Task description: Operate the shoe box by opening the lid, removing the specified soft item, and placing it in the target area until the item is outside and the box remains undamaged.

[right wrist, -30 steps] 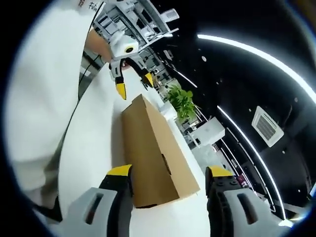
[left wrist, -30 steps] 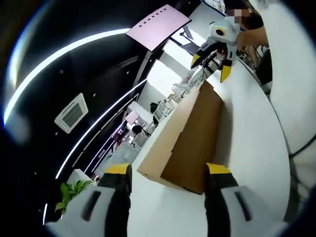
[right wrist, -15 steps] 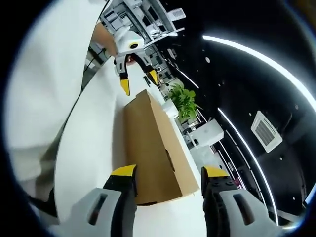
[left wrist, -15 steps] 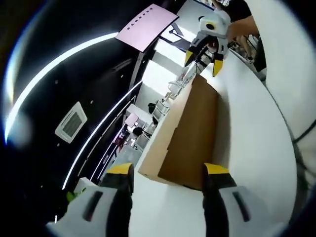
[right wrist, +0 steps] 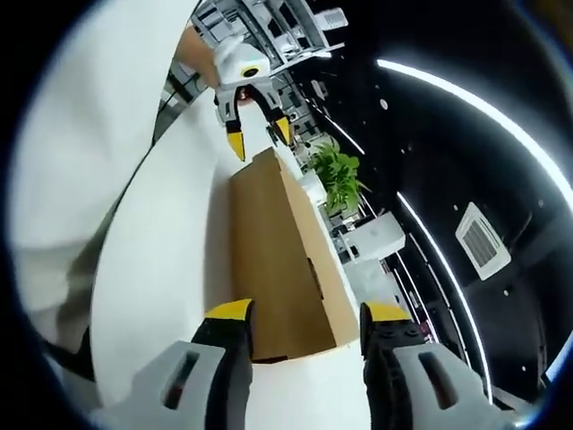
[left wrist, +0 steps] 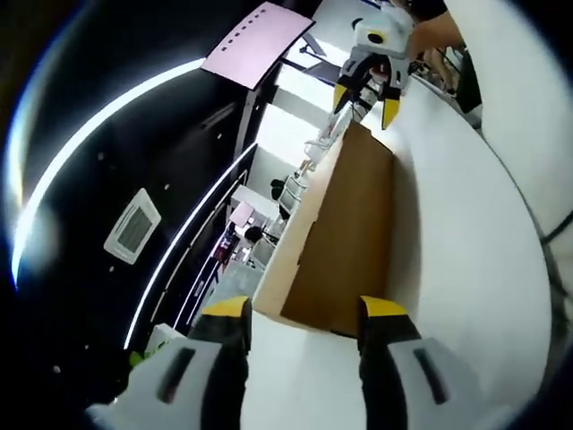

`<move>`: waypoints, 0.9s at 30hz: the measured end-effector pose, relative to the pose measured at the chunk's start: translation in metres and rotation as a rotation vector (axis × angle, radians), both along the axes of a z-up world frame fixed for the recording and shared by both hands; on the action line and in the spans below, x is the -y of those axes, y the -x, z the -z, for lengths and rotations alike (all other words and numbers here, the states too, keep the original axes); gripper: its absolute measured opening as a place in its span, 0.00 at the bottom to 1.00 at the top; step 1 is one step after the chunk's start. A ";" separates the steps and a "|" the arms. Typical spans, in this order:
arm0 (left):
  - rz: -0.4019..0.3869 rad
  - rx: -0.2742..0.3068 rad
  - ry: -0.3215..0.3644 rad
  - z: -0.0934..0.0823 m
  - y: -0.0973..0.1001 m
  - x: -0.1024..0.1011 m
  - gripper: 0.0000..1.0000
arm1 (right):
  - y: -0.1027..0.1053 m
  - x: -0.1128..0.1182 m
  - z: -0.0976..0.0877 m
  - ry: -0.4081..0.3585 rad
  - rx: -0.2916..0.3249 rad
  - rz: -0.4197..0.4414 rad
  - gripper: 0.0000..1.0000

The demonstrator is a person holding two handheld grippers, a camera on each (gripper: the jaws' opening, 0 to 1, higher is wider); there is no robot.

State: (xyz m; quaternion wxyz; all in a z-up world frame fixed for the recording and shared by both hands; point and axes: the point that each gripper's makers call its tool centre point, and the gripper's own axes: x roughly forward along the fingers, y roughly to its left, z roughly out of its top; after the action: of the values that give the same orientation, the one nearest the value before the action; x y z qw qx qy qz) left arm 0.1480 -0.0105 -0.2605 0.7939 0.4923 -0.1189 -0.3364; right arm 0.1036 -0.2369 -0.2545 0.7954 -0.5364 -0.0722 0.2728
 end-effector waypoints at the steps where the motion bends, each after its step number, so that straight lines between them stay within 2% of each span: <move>1: -0.015 -0.001 0.007 0.000 -0.001 -0.002 0.48 | -0.001 0.001 0.000 0.010 0.006 0.004 0.47; 3: -0.008 -0.011 0.006 0.002 -0.001 -0.001 0.47 | -0.001 0.001 0.001 0.013 0.001 0.008 0.46; 7: -0.020 0.005 -0.007 0.003 -0.003 0.000 0.45 | -0.002 0.001 0.002 0.009 0.001 0.006 0.46; 9: -0.036 0.005 -0.007 0.002 -0.006 -0.003 0.42 | -0.004 0.003 0.004 0.019 0.009 0.018 0.46; 11: -0.042 -0.015 0.003 0.003 -0.005 -0.004 0.31 | -0.004 0.003 0.005 0.021 0.007 0.020 0.46; 15: -0.052 0.006 0.000 0.002 -0.007 -0.004 0.39 | -0.006 0.005 0.006 0.015 0.011 0.031 0.43; 21: -0.048 0.015 -0.012 0.003 -0.008 -0.003 0.42 | -0.007 0.008 0.010 0.031 0.008 0.040 0.42; 27: -0.054 0.026 -0.022 0.004 -0.011 -0.003 0.42 | -0.013 0.013 0.010 0.066 0.032 0.069 0.39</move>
State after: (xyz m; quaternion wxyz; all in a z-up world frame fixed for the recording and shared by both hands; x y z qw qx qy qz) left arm 0.1589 -0.0076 -0.2641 0.7955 0.5084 -0.1122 -0.3100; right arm 0.1164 -0.2503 -0.2648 0.7847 -0.5690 -0.0576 0.2389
